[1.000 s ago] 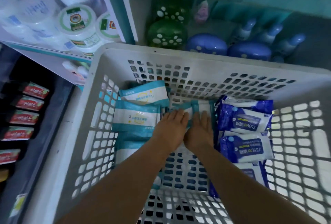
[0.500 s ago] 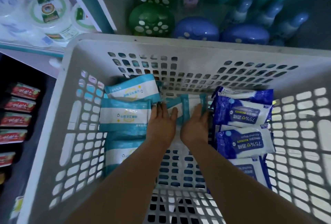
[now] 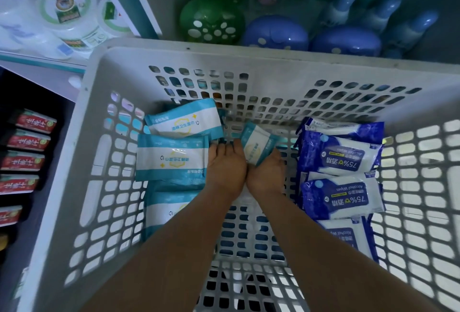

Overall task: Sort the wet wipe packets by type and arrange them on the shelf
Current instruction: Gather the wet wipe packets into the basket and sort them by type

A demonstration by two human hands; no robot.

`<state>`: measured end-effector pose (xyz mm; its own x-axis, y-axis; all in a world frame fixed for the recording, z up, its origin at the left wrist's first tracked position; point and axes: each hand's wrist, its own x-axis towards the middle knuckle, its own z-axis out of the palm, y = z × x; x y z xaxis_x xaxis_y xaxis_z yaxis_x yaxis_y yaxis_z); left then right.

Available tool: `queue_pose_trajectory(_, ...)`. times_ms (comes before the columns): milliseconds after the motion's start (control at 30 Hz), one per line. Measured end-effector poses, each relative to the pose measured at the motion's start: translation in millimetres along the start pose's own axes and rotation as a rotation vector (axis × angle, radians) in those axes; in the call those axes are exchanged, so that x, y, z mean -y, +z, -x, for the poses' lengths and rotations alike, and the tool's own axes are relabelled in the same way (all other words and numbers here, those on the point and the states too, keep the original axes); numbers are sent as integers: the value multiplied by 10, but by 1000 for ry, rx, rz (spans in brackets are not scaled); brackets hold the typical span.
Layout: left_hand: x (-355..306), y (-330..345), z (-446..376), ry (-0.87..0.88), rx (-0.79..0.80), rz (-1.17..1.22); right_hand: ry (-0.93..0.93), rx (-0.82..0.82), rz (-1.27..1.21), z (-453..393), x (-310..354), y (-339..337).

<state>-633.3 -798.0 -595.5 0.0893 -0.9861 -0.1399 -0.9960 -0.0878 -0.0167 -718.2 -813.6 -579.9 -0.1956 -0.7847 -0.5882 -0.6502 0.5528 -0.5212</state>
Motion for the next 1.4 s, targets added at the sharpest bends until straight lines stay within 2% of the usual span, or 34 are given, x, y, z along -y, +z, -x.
queue_pose_trajectory(167, -58, -94, 84, 2, -25, 276, -24, -59, -62, 2, 23, -158)
queue_pose_trajectory(267, -89, -297, 137, -3, 59, 458, -102, -90, -65, 57, 37, -297)
queue_pose_trajectory(400, -35, -581, 201, -22, 83, 561, -158, -61, -198, 187, 67, -460)
queue_pose_trajectory(533, 118, -826, 292, -134, 180, 674, -156, -26, -257, 279, 151, -639)
queue_pose_trajectory(667, 280, -1026, 432, -231, 197, 753, -206, 95, -293, 403, 303, -675)
queue_pose_trajectory(733, 358, -1105, 505, -257, 191, 695, -230, 170, -298, 464, 356, -662)
queue_pose_trajectory(833, 518, -1215, 621, -234, 226, 418, -284, 241, -221, 535, 377, -667)
queue_pose_trajectory(900, 633, -1242, 705, -210, 248, 237, -333, 267, -120, 550, 362, -694)
queue_pose_trajectory(1067, 741, -1241, 800, -100, 291, -11, -432, 280, 195, 479, 335, -710)
queue_pose_trajectory(1200, 752, -1224, 697, -26, 260, -106, -526, 258, 338, 393, 375, -671)
queue_pose_trajectory(1400, 876, -1156, 577, -77, 207, -107, -738, 147, 462, 278, 641, -589)
